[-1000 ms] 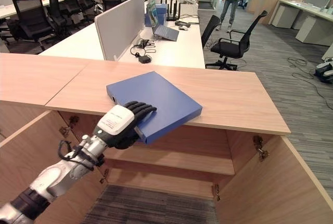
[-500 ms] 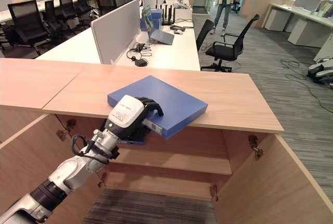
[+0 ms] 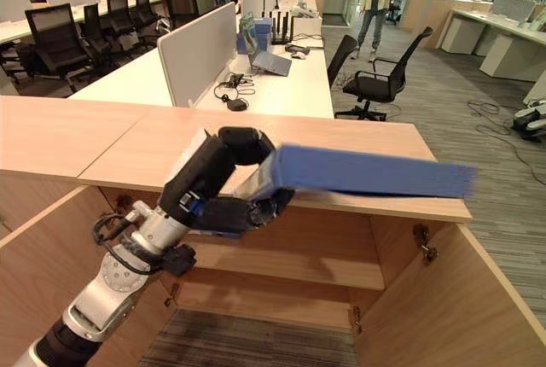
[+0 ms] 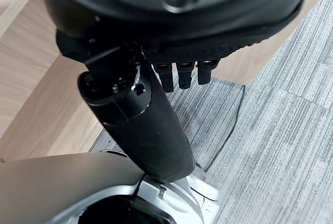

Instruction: Put the empty folder in the office cabinet

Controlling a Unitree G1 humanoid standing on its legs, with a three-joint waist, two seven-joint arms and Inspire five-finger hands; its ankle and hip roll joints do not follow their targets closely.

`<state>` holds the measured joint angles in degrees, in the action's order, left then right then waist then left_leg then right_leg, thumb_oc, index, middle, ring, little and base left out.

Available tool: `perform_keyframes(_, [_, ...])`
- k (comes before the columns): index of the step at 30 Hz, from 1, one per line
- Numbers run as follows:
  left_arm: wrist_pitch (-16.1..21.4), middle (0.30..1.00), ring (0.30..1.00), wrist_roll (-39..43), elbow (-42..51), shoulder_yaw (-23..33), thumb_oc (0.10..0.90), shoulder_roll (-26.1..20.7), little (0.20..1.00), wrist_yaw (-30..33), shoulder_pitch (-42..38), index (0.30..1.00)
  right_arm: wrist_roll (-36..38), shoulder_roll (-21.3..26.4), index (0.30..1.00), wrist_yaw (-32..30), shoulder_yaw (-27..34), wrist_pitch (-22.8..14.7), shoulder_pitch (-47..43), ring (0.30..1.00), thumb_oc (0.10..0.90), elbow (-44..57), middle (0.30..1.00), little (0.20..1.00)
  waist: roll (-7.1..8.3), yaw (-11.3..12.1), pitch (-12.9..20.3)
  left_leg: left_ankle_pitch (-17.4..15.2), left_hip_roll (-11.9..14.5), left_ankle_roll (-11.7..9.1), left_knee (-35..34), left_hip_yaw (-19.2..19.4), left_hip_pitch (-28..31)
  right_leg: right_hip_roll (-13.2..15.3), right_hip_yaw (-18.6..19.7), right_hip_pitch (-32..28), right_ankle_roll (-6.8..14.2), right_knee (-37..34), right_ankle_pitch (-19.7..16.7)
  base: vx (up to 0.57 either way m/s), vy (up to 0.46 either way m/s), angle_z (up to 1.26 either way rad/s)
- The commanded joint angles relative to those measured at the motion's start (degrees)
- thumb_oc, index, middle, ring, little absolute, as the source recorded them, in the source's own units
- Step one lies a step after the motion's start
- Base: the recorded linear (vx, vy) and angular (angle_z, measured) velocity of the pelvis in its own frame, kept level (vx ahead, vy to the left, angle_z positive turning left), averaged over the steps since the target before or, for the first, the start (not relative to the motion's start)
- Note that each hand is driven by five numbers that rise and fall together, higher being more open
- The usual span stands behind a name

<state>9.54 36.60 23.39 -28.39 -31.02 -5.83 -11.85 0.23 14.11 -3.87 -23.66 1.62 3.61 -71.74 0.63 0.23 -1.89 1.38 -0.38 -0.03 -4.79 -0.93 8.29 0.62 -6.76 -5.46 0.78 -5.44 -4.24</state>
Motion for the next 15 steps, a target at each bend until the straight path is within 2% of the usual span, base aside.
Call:
perform_keyframes(1, [-2.18, 0.3, 0.3, 16.35, -0.65, -1.5, 0.4, -0.24, 0.3, -6.62, -0.49, 0.3, 0.32, -2.05, 0.9, 2.94, -1.07, -1.23, -5.33, 0.9, 0.8, -3.03, 0.9, 0.9, 1.93, -0.67, -1.88, -6.42, 1.77, -1.81, -0.21, -2.07, 1.8, 5.57, -0.54, -4.01, 6.33, 0.44, 3.8, 0.0, 0.0, 0.0])
perform_keyframes(5, [-4.09, 0.3, 0.3, 21.73, -3.75, -1.52, 0.4, 0.39, 0.3, -8.14, 4.51, 0.3, -0.49, -1.46, 0.9, 3.04, -0.64, -1.78, -5.02, 0.9, 0.8, -3.72, 0.9, 0.9, 1.99, -0.59, -2.19, -6.26, 1.77, -1.76, -0.21, -2.07, 1.69, 5.47, -0.34, -4.08, 6.26, 0.44, 3.86, -0.01, -0.006, -0.08])
perform_keyframes(7, [-5.86, 0.3, 0.3, 26.19, -6.75, 0.08, 0.4, 1.05, 0.3, -10.3, 9.6, 0.3, -0.58, -1.45, 0.9, 3.19, -0.12, -2.77, -4.69, 0.9, 0.8, -3.66, 0.9, 0.9, 2.05, -0.25, -2.56, -6.04, 1.72, -1.68, -0.21, -2.23, 1.54, 5.42, -0.34, -3.99, 6.26, 0.44, 3.9, 0.0, 0.0, 0.0])
perform_keyframes(9, [-5.43, 0.3, 0.3, 26.36, -7.8, 1.36, 0.4, 1.25, 0.3, -9.99, 11.62, 0.3, -0.49, -1.5, 0.9, 3.07, 0.02, -2.98, -4.6, 0.9, 0.8, -3.5, 0.9, 0.9, 2.03, -0.07, -2.62, -5.96, 1.68, -1.65, -0.21, -2.3, 1.44, 5.43, -0.28, -3.94, 6.26, 0.44, 3.85, 0.0, 0.0, 0.0])
perform_keyframes(12, [-4.36, 0.3, 0.3, 22.79, -10.04, 3.84, 0.4, 0.45, 0.3, -7.22, 16.22, 0.3, -0.02, -1.94, 0.9, 2.45, 0.54, -2.89, -4.62, 0.9, 0.8, -3.54, 0.9, 0.9, 1.89, 0.48, -2.67, -5.78, 1.64, -1.55, -0.21, -2.69, 1.18, 5.45, -0.54, -3.98, 6.19, 0.44, 3.84, -0.01, 0.003, 0.01])
perform_keyframes(14, [-5.09, 0.3, 0.3, 15.86, -11.89, 5.81, 0.4, -1.9, 0.3, -5.63, 19.34, 0.3, 0.55, -2.24, 0.9, 1.93, 1.13, -2.49, -5.2, 0.9, 0.8, -3.89, 0.9, 0.9, 1.61, 1.0, -2.67, -5.67, 1.58, -1.47, -0.21, -2.99, 1.1, 5.45, -0.76, -3.96, 6.2, 0.44, 3.77, 0.0, 0.006, 0.04])
perform_keyframes(15, [-5.11, 0.3, 0.3, 15.84, -11.85, 5.84, 0.4, -1.91, 0.3, -5.62, 19.39, 0.3, 0.55, -2.26, 0.9, 1.92, 1.1, -2.49, -5.19, 0.9, 0.8, -3.89, 0.9, 0.9, 1.62, 0.97, -2.66, -5.68, 1.57, -1.47, -0.21, -3.0, 1.11, 5.45, -0.77, -3.97, 6.2, 0.44, 3.78, 0.0, 0.013, 0.11])
